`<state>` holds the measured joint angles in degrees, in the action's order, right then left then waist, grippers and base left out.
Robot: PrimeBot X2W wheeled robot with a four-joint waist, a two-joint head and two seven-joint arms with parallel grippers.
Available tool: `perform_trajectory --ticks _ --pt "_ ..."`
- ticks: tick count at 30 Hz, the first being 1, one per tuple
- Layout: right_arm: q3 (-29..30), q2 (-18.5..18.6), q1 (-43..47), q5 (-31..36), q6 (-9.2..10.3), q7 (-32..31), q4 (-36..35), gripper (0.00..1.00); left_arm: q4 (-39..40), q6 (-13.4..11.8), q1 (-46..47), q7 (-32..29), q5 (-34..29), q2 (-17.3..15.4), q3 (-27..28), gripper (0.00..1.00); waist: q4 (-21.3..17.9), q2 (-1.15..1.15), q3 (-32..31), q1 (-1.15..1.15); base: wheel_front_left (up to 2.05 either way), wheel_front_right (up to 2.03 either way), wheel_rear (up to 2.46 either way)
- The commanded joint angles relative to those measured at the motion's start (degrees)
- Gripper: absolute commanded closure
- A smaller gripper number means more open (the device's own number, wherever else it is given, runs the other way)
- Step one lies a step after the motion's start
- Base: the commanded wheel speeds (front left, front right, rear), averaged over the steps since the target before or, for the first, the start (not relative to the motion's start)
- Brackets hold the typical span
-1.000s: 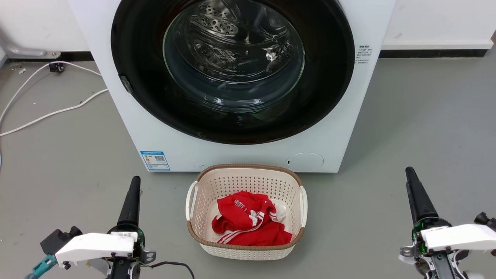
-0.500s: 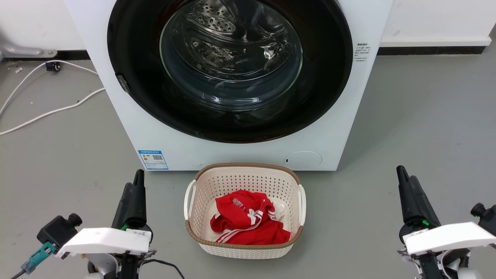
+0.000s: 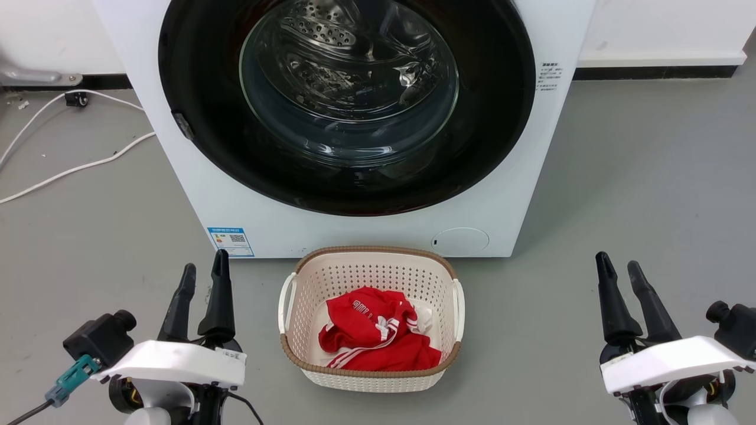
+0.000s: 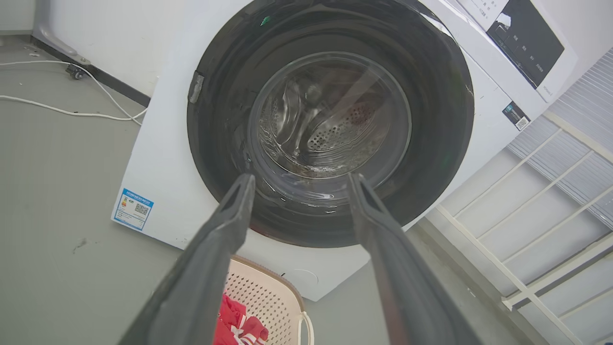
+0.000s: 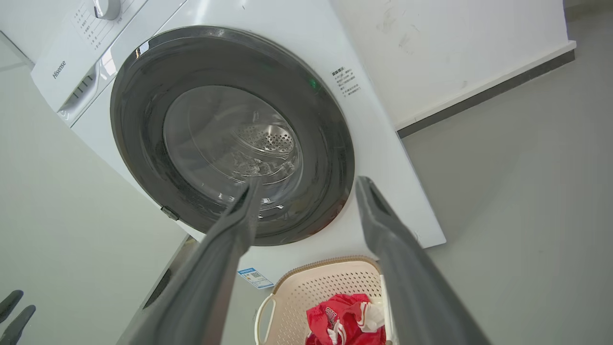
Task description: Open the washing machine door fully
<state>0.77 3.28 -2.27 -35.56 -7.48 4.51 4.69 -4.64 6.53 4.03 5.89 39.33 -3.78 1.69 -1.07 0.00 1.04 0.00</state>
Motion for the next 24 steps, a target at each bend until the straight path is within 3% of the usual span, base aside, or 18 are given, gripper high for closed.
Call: perform_trajectory --ticks 1,24 --pt "0.0 -0.1 -0.5 1.8 -0.01 0.2 -1.0 0.0 1.1 -0.2 0.2 0.5 -1.6 -0.5 -0.2 0.0 0.0 0.0 0.0 0.0 0.0 0.0 0.0" --pt "0.0 -0.2 0.2 16.3 -0.01 0.2 -1.2 0.0 2.0 -2.6 -0.6 4.1 -17.0 -2.3 -2.4 0.0 -0.5 0.0 0.3 0.0 0.0 0.0 0.0"
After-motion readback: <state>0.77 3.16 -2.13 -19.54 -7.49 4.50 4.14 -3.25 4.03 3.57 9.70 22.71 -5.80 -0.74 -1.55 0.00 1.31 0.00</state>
